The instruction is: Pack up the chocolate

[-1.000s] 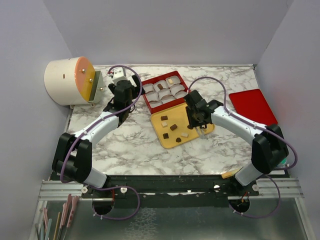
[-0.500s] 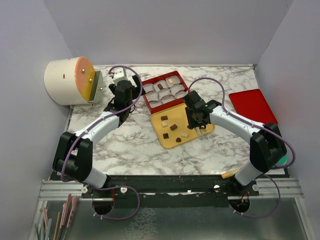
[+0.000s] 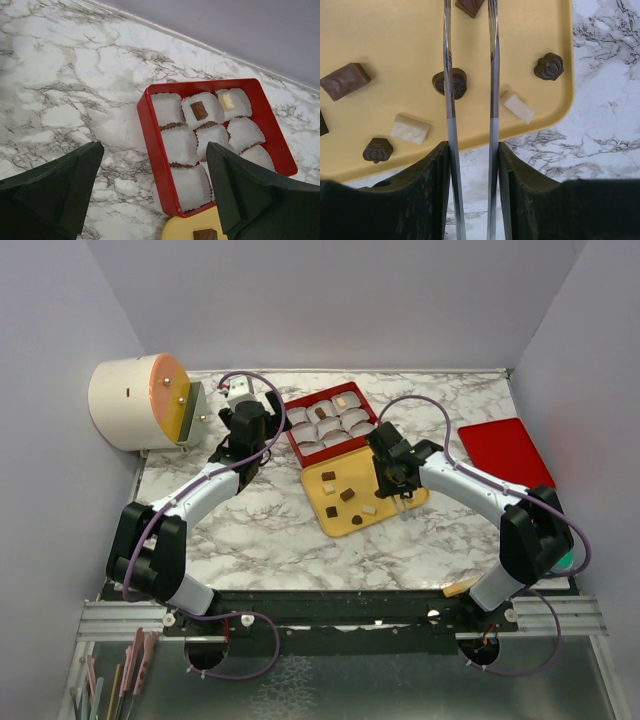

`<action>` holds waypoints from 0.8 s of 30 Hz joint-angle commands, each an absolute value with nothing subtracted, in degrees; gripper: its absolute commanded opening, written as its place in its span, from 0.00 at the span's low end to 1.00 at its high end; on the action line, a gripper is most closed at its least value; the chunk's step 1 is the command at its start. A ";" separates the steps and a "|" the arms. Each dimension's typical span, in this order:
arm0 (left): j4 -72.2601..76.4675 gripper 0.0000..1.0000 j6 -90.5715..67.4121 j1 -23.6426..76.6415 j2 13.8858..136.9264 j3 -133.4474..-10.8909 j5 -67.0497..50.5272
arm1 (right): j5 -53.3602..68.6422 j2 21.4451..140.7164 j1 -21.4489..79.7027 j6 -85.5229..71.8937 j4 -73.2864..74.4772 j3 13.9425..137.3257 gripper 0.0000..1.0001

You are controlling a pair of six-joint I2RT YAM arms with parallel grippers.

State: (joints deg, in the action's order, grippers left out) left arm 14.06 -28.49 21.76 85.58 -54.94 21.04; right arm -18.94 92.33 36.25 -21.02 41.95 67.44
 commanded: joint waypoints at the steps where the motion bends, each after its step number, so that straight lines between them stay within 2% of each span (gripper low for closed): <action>1: 15.16 0.94 -29.18 21.53 86.13 -54.40 19.95 | -21.59 90.15 36.04 -22.08 43.85 67.59 0.43; 13: 15.21 0.94 -29.44 21.53 86.31 -54.32 19.78 | -22.95 87.23 36.04 -22.45 45.01 68.44 0.43; 24: 15.29 0.94 -29.47 21.53 86.48 -54.38 19.68 | -19.19 88.23 36.05 -23.38 42.93 66.45 0.43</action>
